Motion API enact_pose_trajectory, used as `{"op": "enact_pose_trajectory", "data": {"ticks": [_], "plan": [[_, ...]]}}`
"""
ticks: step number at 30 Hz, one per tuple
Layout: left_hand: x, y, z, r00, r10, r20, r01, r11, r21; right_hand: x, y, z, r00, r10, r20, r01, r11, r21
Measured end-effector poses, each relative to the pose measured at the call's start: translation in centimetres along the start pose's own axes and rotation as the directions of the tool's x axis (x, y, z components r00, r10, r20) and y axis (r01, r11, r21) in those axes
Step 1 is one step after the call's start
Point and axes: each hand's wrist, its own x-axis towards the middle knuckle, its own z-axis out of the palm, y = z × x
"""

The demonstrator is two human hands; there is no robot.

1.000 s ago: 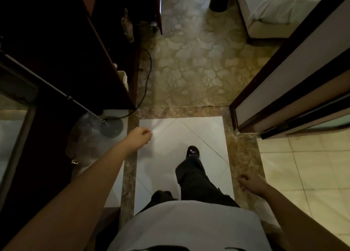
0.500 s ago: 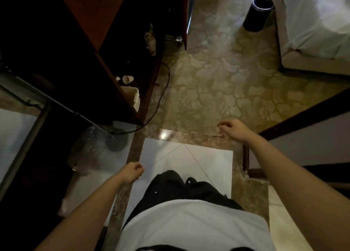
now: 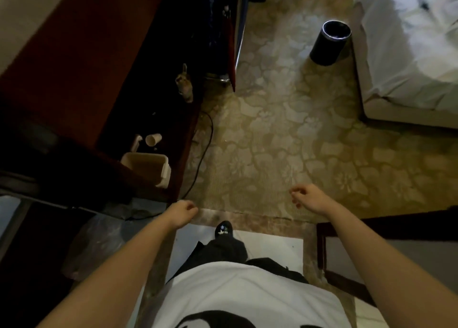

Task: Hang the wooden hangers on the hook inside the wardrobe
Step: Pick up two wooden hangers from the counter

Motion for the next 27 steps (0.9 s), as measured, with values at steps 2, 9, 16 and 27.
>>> {"op": "enact_pose_trajectory", "data": {"ticks": [2,9,16,27], "plan": [[2.3,3.3,-2.8,0.999,0.047,0.015,-0.047,0.999,0.005,1.6,0.3,-1.0,0.999,0.039,0.011,-0.039,0.999,-0.024],[7.8,11.8,-8.9,0.992,0.109,-0.065,-0.112,0.993,-0.038,7.0,-0.8,-5.4,0.994,0.099,0.047,-0.097,0.994,-0.046],[11.8,13.1,-10.3,0.997,-0.064,-0.051,0.055,0.986,-0.16,16.1,-7.1,-11.9,0.989,-0.019,0.145,0.045,0.983,-0.176],[12.0,21.7,-14.9,0.917,-0.189,-0.351,0.075,0.947,-0.312,26.0,-25.5,-21.9,0.783,-0.44,0.44,0.575,0.782,-0.241]]}}
